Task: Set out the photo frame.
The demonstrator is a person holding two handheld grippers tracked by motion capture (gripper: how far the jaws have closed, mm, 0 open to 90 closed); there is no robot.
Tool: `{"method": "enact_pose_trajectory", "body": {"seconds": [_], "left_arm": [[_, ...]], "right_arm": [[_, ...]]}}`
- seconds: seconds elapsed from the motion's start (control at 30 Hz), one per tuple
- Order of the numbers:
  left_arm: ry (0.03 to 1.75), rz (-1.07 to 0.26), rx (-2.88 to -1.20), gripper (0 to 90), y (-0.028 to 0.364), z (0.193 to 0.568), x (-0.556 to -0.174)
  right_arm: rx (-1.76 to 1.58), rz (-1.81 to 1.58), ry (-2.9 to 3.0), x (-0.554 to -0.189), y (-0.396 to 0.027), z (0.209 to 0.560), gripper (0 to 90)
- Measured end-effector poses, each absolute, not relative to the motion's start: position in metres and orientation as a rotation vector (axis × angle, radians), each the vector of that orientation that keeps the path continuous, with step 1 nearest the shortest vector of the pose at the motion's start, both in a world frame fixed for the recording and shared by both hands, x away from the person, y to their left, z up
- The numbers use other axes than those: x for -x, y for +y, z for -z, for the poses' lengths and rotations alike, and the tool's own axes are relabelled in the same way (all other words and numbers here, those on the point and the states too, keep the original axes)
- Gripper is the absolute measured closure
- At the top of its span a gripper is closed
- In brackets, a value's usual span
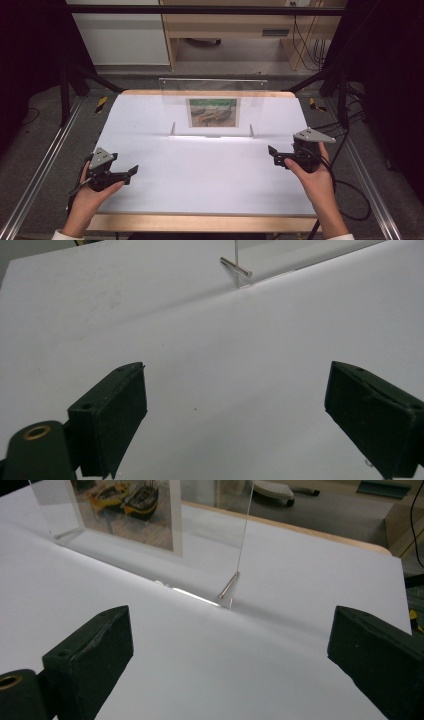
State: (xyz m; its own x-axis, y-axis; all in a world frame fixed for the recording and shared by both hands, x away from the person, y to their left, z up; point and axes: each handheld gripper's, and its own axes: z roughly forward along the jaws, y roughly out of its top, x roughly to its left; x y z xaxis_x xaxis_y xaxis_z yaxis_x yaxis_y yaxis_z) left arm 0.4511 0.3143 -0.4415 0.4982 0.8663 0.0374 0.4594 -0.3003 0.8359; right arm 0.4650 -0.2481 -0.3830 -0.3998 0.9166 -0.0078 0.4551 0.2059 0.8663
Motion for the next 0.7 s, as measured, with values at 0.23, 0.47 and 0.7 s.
{"method": "enact_pose_trajectory", "body": {"seconds": [0.23, 0.47, 0.7], "left_arm": [[1.097, -0.638, -1.931, 9.7, 0.314, 0.442, -0.451], [1.097, -0.634, -1.939, 9.6, 0.315, 0.443, -0.450], [1.096, -0.631, -1.954, 9.5, 0.315, 0.444, -0.450]], "right_arm": [[-1.307, -1.084, 2.001, -0.453, -0.252, 0.410, 5.8], [-1.358, -1.051, 2.019, -0.447, -0.255, 0.434, 6.2], [-1.405, -1.042, 2.020, -0.447, -0.257, 0.455, 6.5]]}}
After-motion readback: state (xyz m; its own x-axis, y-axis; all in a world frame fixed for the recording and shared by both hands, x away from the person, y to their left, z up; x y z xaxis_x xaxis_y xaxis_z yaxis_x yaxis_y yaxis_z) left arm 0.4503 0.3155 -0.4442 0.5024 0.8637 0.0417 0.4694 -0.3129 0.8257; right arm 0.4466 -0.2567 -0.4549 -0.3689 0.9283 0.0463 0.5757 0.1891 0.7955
